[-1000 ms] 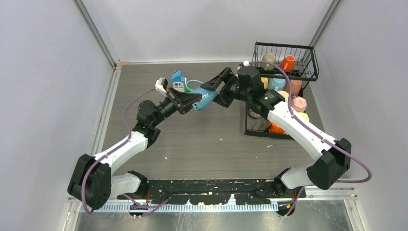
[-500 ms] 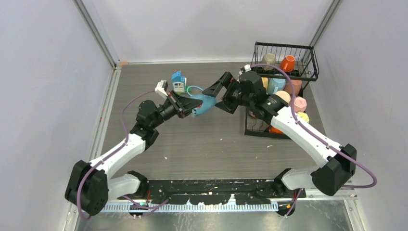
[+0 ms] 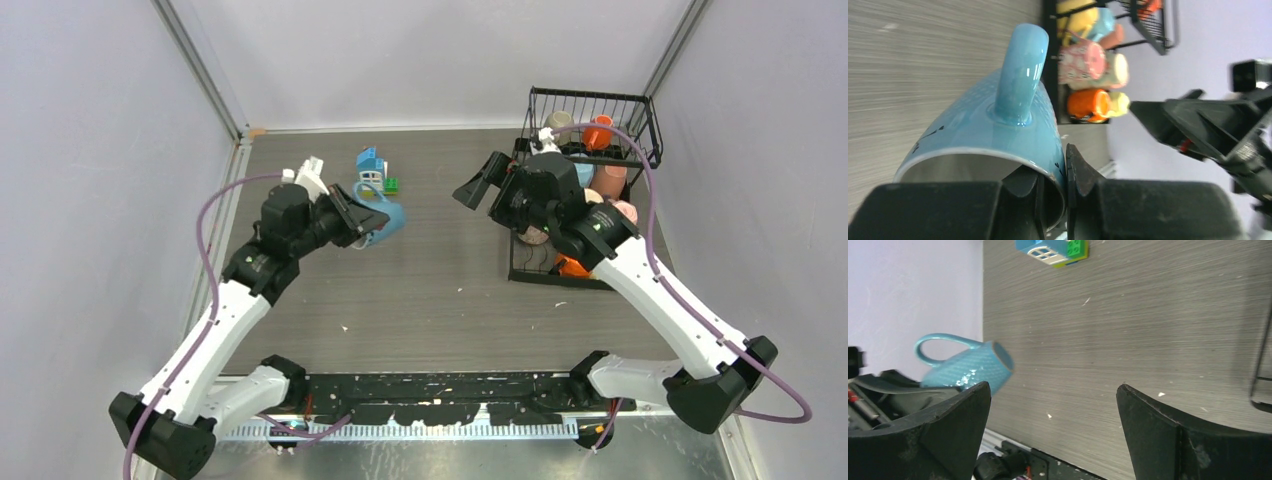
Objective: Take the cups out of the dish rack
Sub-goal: Place the cup at the center of the board.
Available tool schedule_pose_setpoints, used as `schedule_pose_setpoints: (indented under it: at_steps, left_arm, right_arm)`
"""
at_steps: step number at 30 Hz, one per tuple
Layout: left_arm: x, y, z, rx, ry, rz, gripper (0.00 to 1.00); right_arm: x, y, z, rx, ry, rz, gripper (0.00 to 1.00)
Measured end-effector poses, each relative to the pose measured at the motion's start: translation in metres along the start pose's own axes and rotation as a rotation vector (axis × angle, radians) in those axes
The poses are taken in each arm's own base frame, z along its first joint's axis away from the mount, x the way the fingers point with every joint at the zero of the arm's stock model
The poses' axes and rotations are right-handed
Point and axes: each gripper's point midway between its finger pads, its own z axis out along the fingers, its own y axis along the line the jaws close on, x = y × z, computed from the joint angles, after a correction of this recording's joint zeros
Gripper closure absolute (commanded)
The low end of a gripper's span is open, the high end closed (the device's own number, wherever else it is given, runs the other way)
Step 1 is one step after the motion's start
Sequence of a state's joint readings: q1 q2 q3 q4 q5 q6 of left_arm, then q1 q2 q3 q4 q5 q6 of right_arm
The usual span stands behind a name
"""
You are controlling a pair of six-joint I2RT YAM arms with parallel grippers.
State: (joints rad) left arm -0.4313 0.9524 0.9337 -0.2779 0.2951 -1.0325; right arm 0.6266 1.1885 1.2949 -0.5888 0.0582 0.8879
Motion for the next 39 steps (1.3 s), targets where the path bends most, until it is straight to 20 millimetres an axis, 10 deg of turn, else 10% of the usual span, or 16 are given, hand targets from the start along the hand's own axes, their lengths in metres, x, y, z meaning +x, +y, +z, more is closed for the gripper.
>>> schedule_pose_setpoints:
  at_steps: [5, 21, 39]
  left_arm:
    - [-0.024, 0.026, -0.018, -0.251, -0.029, 0.145, 1.0]
    - [-0.06, 0.202, -0.027, -0.937, 0.221, 0.267, 1.0]
    - [-0.078, 0.284, -0.026, -1.06, 0.315, 0.13, 1.0]
  right_arm:
    - [-0.007, -0.013, -0.013, 0.051, -0.042, -0.06, 0.0]
    - [-0.01, -0.035, -0.032, 0.122, -0.069, -0.139, 0.0]
    - [-0.006, -0.043, -0.049, 0.131, -0.059, -0.172, 0.0]
